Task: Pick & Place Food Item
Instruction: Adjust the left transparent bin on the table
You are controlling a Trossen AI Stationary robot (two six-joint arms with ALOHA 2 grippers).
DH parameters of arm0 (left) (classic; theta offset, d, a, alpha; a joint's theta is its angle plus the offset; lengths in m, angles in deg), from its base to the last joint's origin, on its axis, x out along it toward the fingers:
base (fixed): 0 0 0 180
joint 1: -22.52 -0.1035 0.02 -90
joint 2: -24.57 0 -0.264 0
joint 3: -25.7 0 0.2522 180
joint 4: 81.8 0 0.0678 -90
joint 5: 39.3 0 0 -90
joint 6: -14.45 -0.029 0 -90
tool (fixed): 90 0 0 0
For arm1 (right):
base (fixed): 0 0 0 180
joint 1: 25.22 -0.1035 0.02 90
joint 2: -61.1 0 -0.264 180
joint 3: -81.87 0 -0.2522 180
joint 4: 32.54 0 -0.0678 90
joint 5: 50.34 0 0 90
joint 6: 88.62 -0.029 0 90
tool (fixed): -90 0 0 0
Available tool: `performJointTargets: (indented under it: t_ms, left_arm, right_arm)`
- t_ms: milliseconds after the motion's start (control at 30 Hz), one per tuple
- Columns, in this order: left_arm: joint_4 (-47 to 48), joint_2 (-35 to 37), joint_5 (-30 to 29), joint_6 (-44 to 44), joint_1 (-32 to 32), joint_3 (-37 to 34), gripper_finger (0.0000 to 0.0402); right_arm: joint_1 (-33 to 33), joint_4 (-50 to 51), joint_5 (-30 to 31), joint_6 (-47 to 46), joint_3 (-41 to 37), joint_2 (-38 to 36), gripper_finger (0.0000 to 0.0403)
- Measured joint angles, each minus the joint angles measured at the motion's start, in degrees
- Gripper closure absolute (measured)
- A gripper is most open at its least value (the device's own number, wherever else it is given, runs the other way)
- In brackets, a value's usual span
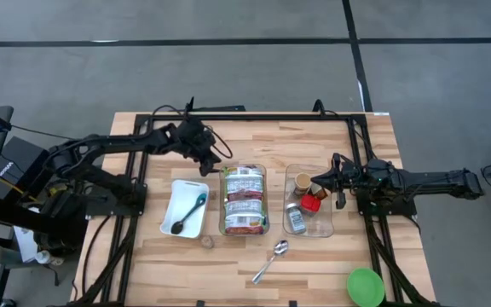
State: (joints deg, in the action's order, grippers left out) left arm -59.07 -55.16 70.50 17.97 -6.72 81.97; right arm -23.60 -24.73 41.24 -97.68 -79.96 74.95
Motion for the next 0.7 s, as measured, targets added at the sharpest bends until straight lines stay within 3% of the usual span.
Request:
performJointTargets:
  t_ms: [700]
  left_arm:
    - [-3.0, 0.1, -0.1, 1.7, 8.3, 0.0, 0.0401]
  right_arm:
    - [0.0, 0.0, 0.0, 0.0, 0.0, 0.0, 0.0402]
